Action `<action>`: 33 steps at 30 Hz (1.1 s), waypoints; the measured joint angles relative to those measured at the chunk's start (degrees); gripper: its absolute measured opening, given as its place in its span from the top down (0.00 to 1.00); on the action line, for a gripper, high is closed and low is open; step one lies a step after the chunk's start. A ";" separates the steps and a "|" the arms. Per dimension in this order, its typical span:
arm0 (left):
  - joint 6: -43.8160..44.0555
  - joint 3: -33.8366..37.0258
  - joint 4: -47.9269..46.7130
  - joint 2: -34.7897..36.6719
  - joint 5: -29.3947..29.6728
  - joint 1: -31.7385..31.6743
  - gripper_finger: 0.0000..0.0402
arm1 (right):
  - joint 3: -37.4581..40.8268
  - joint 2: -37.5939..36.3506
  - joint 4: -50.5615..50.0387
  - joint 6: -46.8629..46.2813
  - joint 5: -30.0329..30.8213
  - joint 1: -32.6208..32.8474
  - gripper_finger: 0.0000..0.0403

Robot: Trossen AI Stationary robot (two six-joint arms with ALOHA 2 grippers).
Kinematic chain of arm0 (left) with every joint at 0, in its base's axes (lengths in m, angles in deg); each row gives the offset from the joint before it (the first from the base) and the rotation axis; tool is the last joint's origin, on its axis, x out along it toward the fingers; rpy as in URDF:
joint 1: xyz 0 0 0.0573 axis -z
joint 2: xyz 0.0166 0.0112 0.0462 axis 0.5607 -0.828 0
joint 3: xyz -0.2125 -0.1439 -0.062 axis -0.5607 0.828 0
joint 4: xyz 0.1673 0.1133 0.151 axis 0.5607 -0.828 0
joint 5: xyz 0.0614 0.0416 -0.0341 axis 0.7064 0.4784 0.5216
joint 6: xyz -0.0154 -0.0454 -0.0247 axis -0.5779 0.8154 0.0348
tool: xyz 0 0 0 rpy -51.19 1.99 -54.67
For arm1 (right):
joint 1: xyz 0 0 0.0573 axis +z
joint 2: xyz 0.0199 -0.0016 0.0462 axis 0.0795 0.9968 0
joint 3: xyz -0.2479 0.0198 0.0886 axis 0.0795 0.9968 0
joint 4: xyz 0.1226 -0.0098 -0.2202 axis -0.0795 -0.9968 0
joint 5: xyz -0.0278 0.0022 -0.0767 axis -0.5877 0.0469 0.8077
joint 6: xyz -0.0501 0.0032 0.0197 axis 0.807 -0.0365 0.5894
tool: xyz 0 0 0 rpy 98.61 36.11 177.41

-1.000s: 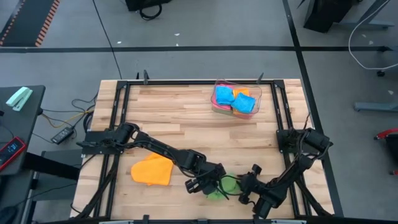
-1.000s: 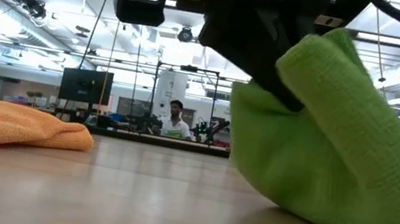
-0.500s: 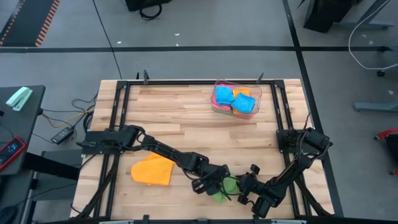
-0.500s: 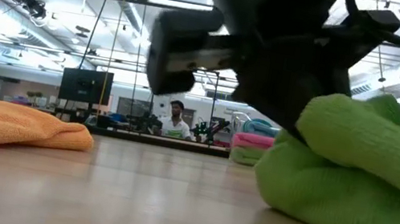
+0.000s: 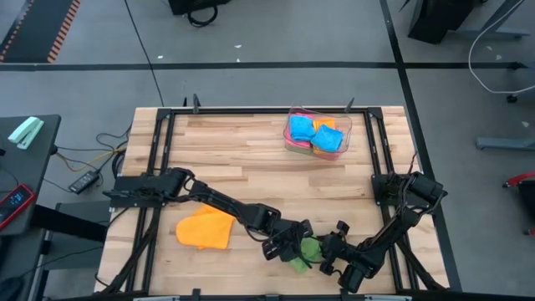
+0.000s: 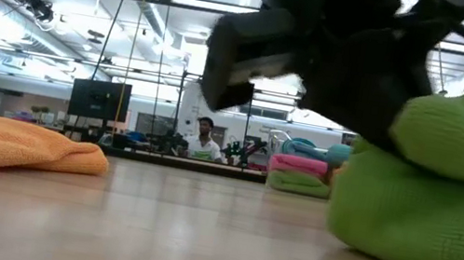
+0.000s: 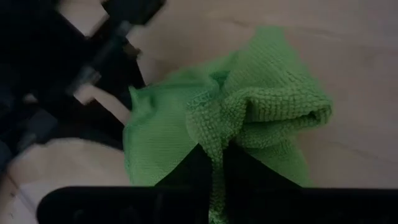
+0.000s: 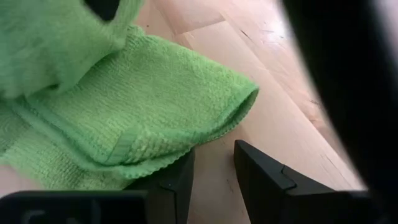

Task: Fold microfiber towels
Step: Fold the green towel

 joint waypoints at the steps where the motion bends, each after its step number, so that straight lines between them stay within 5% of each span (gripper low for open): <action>1: 0.04 0.00 -1.13 0.45 0.08 -0.02 0.91 | 0.00 0.00 0.00 0.06 -0.02 0.02 0.69; 9: 1.81 -0.15 -0.07 2.06 0.07 -0.49 0.93 | 0.00 0.02 -0.02 0.78 -0.11 0.02 0.69; 21: 3.81 -0.15 1.48 1.95 -0.21 -1.47 0.81 | 0.04 0.07 0.24 0.79 0.11 -0.03 0.69; 33: 15.37 4.07 11.64 1.95 0.61 -2.59 0.65 | 0.07 0.09 0.28 -0.55 0.24 -0.03 0.69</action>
